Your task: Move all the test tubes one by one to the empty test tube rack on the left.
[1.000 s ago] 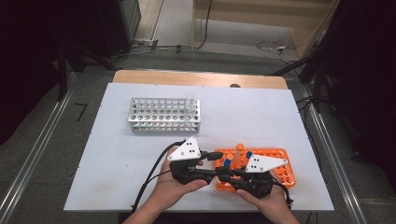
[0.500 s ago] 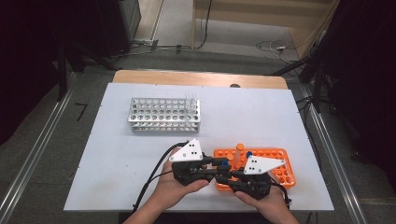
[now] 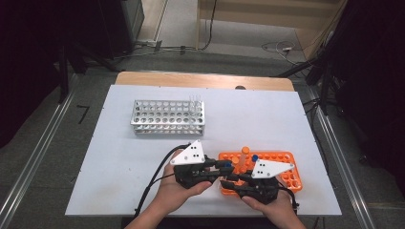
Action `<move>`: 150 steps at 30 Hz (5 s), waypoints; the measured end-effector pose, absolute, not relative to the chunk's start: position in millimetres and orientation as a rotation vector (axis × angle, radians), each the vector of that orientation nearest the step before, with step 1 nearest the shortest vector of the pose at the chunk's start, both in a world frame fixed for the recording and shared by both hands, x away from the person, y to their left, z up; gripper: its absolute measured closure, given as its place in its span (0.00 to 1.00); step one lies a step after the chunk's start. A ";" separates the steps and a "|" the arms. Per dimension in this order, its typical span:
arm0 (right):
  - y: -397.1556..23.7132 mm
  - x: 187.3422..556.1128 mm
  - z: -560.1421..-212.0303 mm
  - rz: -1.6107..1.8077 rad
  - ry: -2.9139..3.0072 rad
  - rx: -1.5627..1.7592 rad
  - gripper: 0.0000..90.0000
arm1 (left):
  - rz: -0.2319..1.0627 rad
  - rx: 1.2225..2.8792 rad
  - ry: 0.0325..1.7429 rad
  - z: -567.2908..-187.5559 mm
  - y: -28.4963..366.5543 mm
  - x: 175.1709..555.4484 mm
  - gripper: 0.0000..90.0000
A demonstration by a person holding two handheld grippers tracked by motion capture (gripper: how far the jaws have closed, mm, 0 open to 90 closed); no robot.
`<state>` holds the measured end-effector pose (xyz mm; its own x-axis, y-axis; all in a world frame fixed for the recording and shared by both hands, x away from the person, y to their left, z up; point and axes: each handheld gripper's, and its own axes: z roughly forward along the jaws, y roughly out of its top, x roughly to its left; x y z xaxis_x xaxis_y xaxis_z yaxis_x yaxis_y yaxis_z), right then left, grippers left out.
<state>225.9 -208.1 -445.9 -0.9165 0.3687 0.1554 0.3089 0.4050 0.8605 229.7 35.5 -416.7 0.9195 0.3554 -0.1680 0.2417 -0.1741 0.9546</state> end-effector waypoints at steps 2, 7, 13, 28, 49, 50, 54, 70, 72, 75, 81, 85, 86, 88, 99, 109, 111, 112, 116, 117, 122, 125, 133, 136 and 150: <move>-212.0 226.0 -444.1 1.586 2.559 0.631 0.69 | 0.120 1.762 0.461 -416.0 38.9 231.2 0.85; -224.1 225.7 -436.0 1.634 2.497 0.638 0.60 | 0.158 1.749 0.494 -413.7 47.2 234.5 0.85; -237.6 225.7 -428.4 1.634 2.440 0.645 0.42 | 0.201 1.744 0.532 -412.3 57.9 241.0 0.85; -272.0 233.1 -421.6 1.628 2.365 0.748 0.05 | 0.321 1.675 0.654 -405.2 93.3 277.9 0.85; -291.0 249.6 -440.7 1.605 2.323 0.847 0.00 | 0.440 1.589 0.793 -390.9 124.1 337.1 0.86; -291.3 250.0 -441.3 1.605 2.322 0.850 0.00 | 0.444 1.584 0.800 -390.3 125.3 341.2 0.86; -295.1 252.9 -444.1 1.595 2.320 0.858 0.00 | 0.473 1.570 0.824 -386.7 129.8 358.2 0.86; -298.1 256.9 -448.9 1.570 2.317 0.888 0.00 | 0.575 1.530 0.909 -387.2 132.3 406.3 0.86; -298.2 257.2 -449.5 1.570 2.315 0.891 0.00 | 0.592 1.518 0.927 -389.7 133.4 411.3 0.86; -298.3 257.1 -449.9 1.572 2.319 0.889 0.00 | 0.600 1.503 0.956 -394.1 135.4 418.5 0.86; -298.1 258.5 -451.7 1.562 2.322 0.897 0.00 | 0.597 1.498 0.984 -402.9 130.1 428.0 0.86; -297.5 258.1 -452.3 1.558 2.328 0.901 0.00 | 0.618 1.523 0.998 -407.6 128.3 431.0 0.86; -297.5 258.1 -452.3 1.558 2.328 0.901 0.00 | 0.619 1.528 1.002 -408.8 128.0 431.6 0.86; -298.1 258.4 -452.7 1.556 2.329 0.895 0.00 | 0.626 1.541 1.005 -411.3 126.6 431.7 0.86; -297.9 258.7 -453.3 1.546 2.325 0.895 0.00 | 0.629 1.563 1.010 -420.8 124.6 430.7 0.85; -296.2 259.0 -454.6 1.541 2.332 0.896 0.00 | 0.636 1.634 1.011 -425.9 120.7 426.3 0.85; -295.9 259.0 -454.6 1.540 2.334 0.895 0.00 | 0.631 1.637 1.015 -426.5 120.0 426.3 0.85; -295.4 259.0 -454.6 1.537 2.334 0.893 0.00 | 0.628 1.643 1.019 -427.0 119.7 426.2 0.85; -295.1 258.8 -454.7 1.538 2.335 0.894 0.00 | 0.616 1.667 1.030 -429.4 117.4 426.6 0.84; -295.1 258.8 -454.7 1.538 2.335 0.894 0.00 | 0.612 1.677 1.032 -429.9 117.1 426.6 0.84; -294.6 259.4 -455.5 1.534 2.337 0.892 0.00 | 0.552 1.700 1.052 -430.4 119.0 426.1 0.82; -294.4 259.6 -455.6 1.532 2.337 0.890 0.00 | 0.526 1.669 1.061 -428.3 120.7 424.2 0.72; -294.2 259.9 -455.3 1.530 2.338 0.894 0.00 | 0.499 1.637 1.046 -420.1 122.7 412.0 0.46; -293.9 260.1 -455.3 1.528 2.337 0.896 0.00 | 0.482 1.625 1.029 -414.8 124.7 400.8 0.39; -288.2 261.4 -456.6 1.525 2.344 0.899 0.03 | 0.425 1.650 0.941 -407.8 120.4 345.5 0.01</move>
<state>261.4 -288.2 -456.6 -0.7941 0.5884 0.1526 0.3780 0.2813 0.8820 345.5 120.4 -407.8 0.6153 0.7634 -0.1966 0.3573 -0.0477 0.9328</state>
